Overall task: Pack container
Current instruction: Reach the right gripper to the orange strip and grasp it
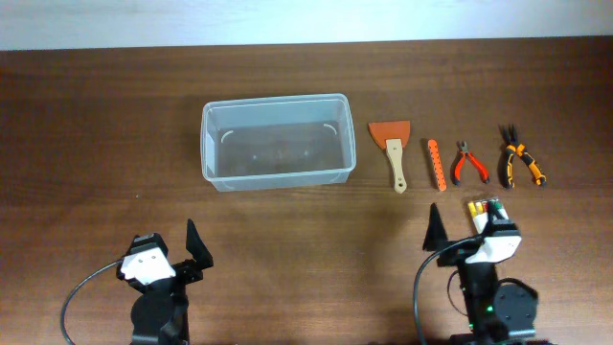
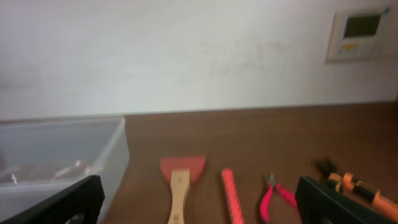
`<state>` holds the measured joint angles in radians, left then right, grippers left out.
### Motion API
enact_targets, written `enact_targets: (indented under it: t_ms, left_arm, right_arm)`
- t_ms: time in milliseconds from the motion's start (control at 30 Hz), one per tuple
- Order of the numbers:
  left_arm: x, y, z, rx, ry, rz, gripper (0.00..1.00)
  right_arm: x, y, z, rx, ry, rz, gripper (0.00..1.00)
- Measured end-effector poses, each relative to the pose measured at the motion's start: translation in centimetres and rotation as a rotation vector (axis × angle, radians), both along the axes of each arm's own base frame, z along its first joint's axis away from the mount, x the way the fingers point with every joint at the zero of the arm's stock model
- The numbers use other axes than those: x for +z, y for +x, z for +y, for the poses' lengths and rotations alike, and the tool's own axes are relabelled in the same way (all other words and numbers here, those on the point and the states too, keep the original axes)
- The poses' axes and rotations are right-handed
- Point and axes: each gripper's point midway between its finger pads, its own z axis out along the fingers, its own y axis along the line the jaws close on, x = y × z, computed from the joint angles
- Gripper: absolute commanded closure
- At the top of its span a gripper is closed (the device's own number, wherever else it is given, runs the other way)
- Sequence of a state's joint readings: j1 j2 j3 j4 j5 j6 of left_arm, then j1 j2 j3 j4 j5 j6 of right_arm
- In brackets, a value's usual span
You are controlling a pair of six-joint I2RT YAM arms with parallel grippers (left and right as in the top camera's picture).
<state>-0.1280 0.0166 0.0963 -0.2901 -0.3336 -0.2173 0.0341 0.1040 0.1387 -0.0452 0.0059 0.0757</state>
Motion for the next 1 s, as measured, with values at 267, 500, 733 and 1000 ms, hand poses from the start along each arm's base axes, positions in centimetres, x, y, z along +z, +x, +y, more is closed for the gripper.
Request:
enact_targets:
  t_ms: [267,500,733,1000]
  left_arm:
    - [0.0,0.0,0.0,0.000,0.000,0.000,0.01]
    - [0.0,0.0,0.0,0.000,0.000,0.000,0.01]
    - [0.0,0.0,0.0,0.000,0.000,0.000,0.01]
    - [0.0,0.0,0.0,0.000,0.000,0.000,0.01]
  right_arm:
    - [3.8,6.2,0.3,0.010,-0.041,0.285,0.01]
    - [4.7,13.8,0.9,0.053,-0.090,0.649,0.01]
    - [9.4,18.6,1.3,0.065,-0.094,0.671,0.01]
    - [8.1,17.6,0.5,0.045,-0.150,0.748,0.19]
